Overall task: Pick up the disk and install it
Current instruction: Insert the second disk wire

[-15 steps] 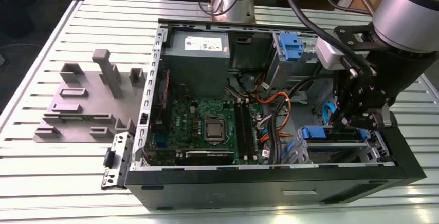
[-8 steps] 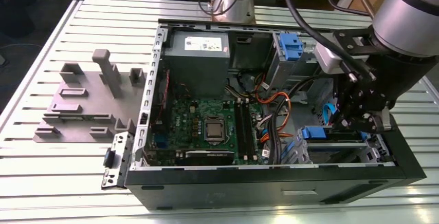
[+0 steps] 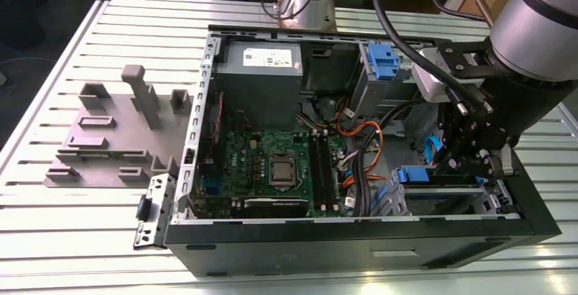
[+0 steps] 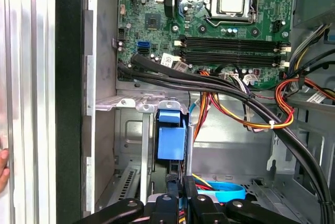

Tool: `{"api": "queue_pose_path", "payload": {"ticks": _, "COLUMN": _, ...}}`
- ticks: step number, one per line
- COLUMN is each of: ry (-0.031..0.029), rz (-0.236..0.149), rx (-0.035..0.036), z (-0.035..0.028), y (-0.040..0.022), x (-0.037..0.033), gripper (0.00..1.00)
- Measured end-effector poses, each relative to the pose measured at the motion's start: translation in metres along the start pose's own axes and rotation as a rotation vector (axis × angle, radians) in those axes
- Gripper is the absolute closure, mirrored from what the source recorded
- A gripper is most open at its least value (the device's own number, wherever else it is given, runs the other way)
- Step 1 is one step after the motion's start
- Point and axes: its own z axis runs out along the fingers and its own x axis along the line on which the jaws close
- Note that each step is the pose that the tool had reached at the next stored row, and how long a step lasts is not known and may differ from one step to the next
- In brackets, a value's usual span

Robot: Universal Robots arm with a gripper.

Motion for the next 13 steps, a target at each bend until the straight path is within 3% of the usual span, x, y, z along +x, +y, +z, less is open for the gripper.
{"api": "queue_pose_path", "payload": {"ticks": 8, "ry": -0.0011, "rz": 0.000, "rx": 0.0010, "z": 0.0004, "y": 0.0001, "x": 0.0003, "gripper": 0.84}}
{"api": "queue_pose_path", "payload": {"ticks": 11, "ry": -0.0058, "rz": 0.001, "rx": 0.0010, "z": 0.0009, "y": 0.0002, "x": 0.0008, "gripper": 0.84}}
{"api": "queue_pose_path", "payload": {"ticks": 13, "ry": -0.0121, "rz": 0.001, "rx": 0.0012, "z": 0.0014, "y": 0.0003, "x": 0.0016, "gripper": 0.84}}
